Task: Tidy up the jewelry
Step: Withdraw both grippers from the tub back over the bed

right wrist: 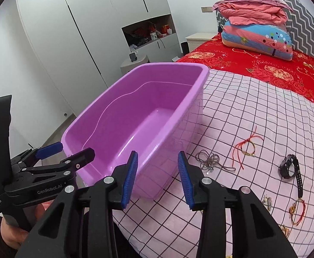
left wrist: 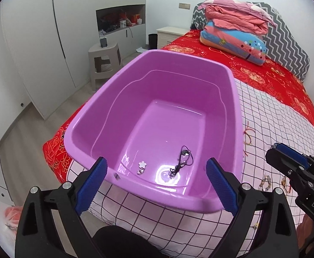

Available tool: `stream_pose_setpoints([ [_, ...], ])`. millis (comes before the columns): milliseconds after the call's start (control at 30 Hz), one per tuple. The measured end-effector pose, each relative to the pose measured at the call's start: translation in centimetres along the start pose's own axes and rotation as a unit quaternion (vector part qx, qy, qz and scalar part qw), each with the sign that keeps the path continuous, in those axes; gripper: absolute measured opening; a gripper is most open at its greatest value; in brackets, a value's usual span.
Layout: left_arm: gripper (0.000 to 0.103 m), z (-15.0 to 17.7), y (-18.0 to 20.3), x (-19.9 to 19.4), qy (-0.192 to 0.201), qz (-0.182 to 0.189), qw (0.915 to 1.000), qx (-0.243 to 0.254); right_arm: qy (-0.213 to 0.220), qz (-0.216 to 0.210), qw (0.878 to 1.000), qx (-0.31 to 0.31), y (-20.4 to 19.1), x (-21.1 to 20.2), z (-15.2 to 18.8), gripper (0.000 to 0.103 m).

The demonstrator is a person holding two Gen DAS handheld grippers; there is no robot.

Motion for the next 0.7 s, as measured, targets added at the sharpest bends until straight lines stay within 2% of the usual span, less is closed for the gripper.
stream_pose_setpoints([
  [200, 0.095, 2.4, 2.5, -1.7, 0.01, 0.022, 0.9995, 0.021, -0.001, 0.009, 1.0, 0.024, 2.1, -1.9, 3.2, 0.042],
  [500, 0.095, 8.5, 7.6, -2.0, -0.027, 0.057, 0.9968, 0.049, -0.011, 0.064, 0.996, 0.063, 7.9, -6.2, 10.8, 0.046],
  [700, 0.095, 12.3, 10.8, -0.7, -0.051, 0.061, 0.9961, 0.038, -0.027, 0.102, 0.99, 0.096, 12.7, -8.8, 16.1, 0.046],
])
Point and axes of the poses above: each gripper's, at about its wrist camera, not at the fingertips, and x roughly the way its jaws point, y to its right, z to its underside, the point moved 8 cm from there along x, roughly the way its jaws point, and after that the axes turned 8 degrees about -x, right-handed, at the moved point
